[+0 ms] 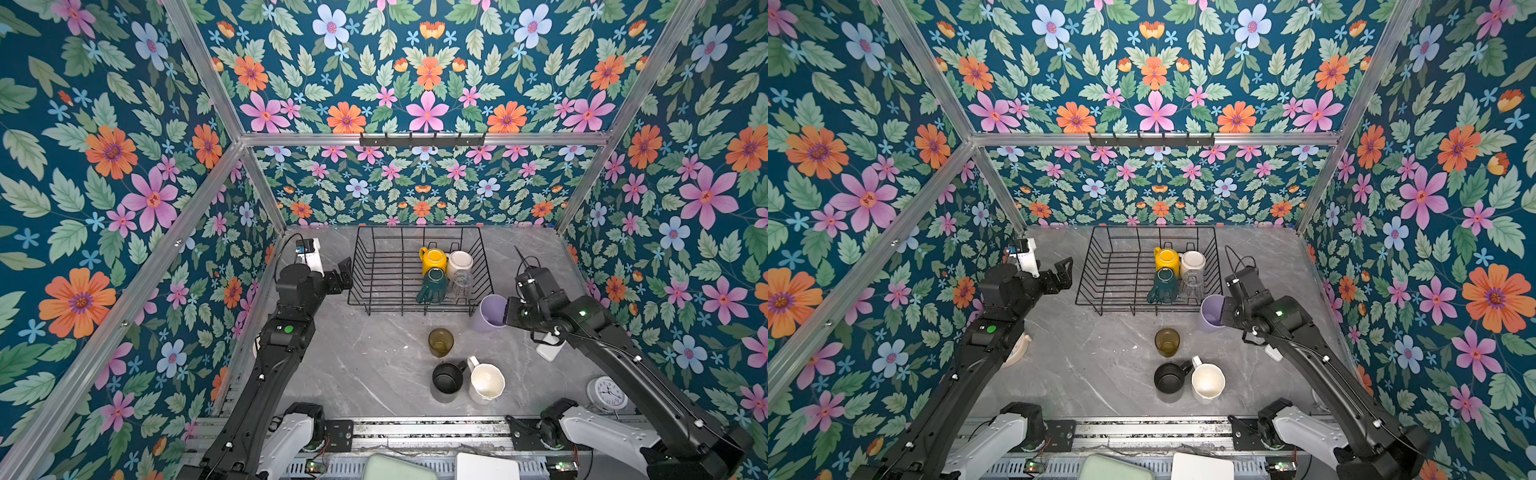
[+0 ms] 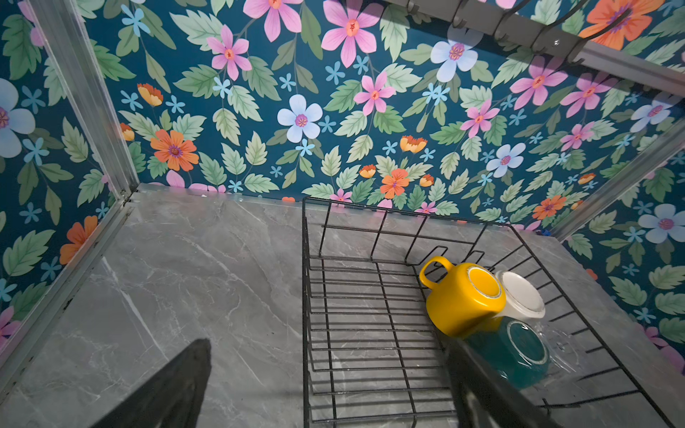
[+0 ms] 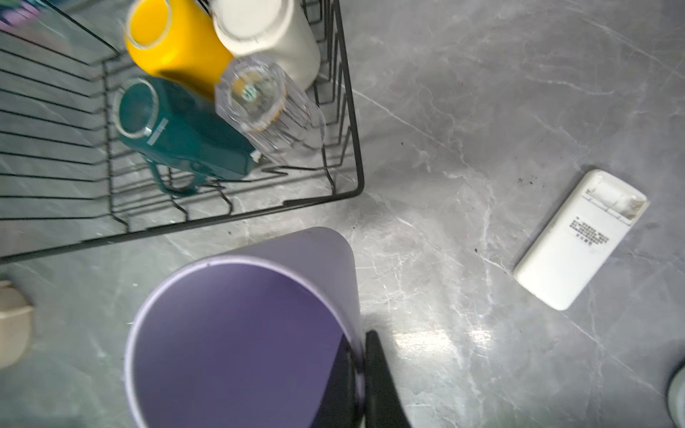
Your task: Load the cups into the dish rack
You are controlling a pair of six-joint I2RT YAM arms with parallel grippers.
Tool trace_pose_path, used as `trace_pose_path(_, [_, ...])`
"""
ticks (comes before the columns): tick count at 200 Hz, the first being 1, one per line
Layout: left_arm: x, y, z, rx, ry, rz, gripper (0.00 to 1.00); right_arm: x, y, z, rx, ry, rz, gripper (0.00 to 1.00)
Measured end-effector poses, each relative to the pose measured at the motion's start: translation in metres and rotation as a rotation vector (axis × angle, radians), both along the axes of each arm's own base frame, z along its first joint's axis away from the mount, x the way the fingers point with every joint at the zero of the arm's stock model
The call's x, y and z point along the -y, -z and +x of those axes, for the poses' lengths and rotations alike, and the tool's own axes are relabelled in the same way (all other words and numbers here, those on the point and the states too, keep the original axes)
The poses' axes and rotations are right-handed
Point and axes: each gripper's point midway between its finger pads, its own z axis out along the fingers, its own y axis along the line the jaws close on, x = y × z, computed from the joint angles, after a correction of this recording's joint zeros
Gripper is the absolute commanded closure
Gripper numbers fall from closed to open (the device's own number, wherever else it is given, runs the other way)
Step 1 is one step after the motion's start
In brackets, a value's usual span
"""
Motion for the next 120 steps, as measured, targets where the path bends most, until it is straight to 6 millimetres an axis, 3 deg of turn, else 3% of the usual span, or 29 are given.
trace_pose_path(34, [0.019,-0.014,-0.012,0.074,0.117,-0.038,0.00,-0.017,-0.028,0.007,0.050,-0.044,0.127,1.00])
trace_pose_path(120, [0.098,-0.051,-0.060,0.238,0.684,-0.255,0.01,-0.077,-0.059,0.041,0.056,-0.158,0.630,1.00])
